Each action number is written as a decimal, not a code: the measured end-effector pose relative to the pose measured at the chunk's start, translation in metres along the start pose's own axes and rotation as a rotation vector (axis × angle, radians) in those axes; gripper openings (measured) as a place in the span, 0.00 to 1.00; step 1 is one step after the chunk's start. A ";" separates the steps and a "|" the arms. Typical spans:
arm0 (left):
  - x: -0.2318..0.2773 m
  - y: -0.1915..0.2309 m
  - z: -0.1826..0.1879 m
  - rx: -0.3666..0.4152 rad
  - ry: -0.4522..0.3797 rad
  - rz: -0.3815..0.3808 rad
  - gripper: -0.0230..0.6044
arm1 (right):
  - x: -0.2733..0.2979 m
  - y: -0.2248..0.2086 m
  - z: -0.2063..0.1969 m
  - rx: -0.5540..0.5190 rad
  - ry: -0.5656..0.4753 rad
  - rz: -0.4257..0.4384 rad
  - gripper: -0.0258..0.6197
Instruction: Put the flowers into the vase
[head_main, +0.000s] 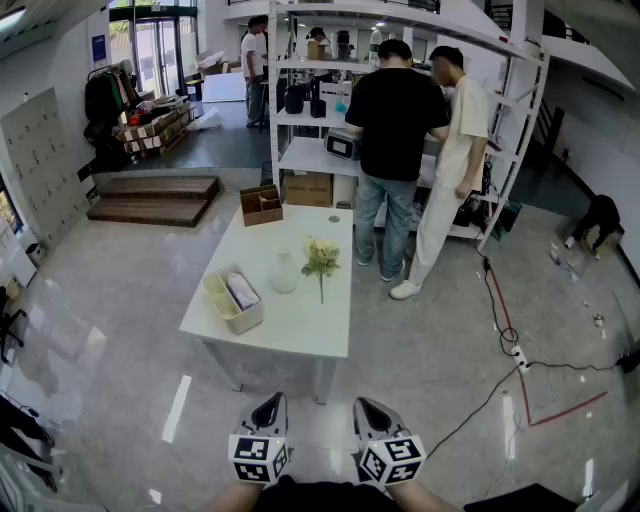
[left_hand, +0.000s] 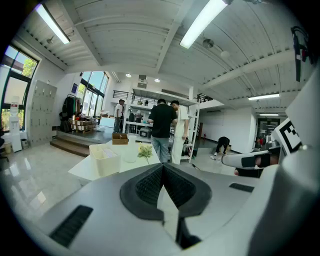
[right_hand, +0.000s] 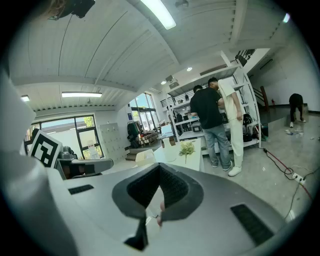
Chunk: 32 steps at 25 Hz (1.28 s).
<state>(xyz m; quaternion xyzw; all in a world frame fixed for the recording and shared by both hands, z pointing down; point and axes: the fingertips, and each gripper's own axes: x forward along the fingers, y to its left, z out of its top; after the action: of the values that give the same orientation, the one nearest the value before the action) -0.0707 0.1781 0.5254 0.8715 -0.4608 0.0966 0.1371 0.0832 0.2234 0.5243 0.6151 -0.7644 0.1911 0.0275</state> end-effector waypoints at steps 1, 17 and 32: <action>0.000 0.000 0.000 0.001 -0.001 -0.003 0.04 | 0.000 0.000 0.000 -0.001 0.000 0.000 0.04; -0.001 0.013 -0.002 -0.014 -0.006 -0.017 0.04 | 0.012 0.006 -0.005 0.062 0.014 0.003 0.04; 0.006 0.084 -0.011 -0.058 0.008 -0.053 0.04 | 0.057 0.035 -0.005 0.044 0.020 -0.069 0.04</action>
<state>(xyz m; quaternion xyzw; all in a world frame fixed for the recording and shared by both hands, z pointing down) -0.1373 0.1318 0.5500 0.8788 -0.4394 0.0829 0.1667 0.0348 0.1780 0.5352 0.6396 -0.7381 0.2129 0.0282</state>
